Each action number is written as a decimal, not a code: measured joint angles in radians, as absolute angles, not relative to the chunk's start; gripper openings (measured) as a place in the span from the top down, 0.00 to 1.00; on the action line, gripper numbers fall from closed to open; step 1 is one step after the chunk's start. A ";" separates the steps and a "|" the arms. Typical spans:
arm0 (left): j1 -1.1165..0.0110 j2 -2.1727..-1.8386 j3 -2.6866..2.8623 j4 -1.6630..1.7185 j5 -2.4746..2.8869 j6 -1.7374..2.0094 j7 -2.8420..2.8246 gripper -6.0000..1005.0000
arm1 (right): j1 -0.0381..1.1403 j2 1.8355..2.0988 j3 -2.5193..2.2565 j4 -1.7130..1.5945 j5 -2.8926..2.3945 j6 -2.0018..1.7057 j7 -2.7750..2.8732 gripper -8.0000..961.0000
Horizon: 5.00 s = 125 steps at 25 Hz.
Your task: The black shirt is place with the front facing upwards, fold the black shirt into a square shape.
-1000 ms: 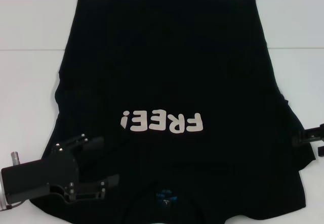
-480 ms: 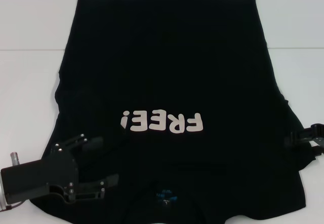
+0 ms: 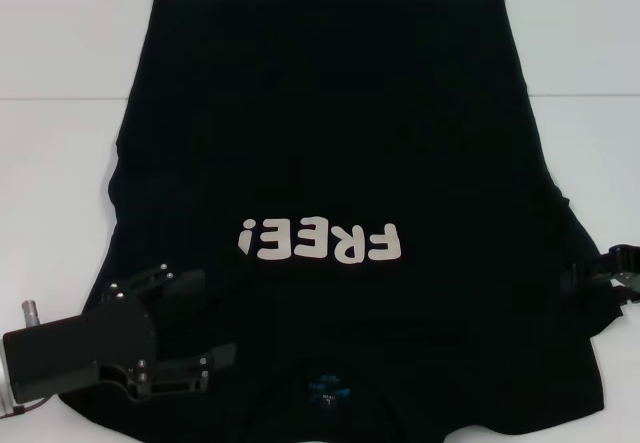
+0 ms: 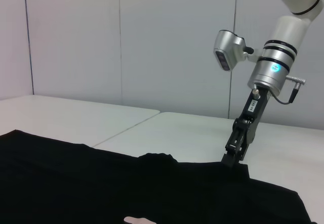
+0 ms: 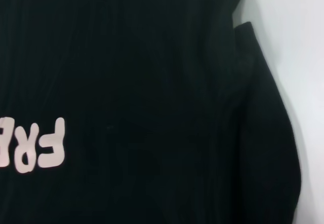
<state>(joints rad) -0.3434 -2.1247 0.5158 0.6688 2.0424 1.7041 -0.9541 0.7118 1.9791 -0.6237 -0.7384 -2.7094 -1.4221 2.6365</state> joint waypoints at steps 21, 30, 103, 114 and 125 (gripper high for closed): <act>-0.350 -2.126 0.504 0.669 2.039 1.703 -0.954 0.08 | 0.724 1.979 -0.726 -0.741 -2.712 -1.390 2.643 0.87; -0.348 -2.124 0.503 0.656 2.037 1.696 -0.954 0.08 | 0.717 1.977 -0.724 -0.748 -2.712 -1.394 2.642 0.95; -0.417 -1.897 0.419 0.733 2.278 1.757 -2.459 0.08 | 0.518 2.097 -0.754 -0.410 -1.943 -1.486 0.950 0.09; -0.480 -1.868 0.427 0.751 2.540 1.752 -2.692 0.08 | 0.527 2.099 -0.756 -0.354 -1.939 -1.471 0.833 0.08; -0.482 -1.887 0.516 0.719 2.541 1.658 -2.690 0.08 | 0.528 2.098 -0.752 -0.351 -1.935 -1.474 0.841 0.08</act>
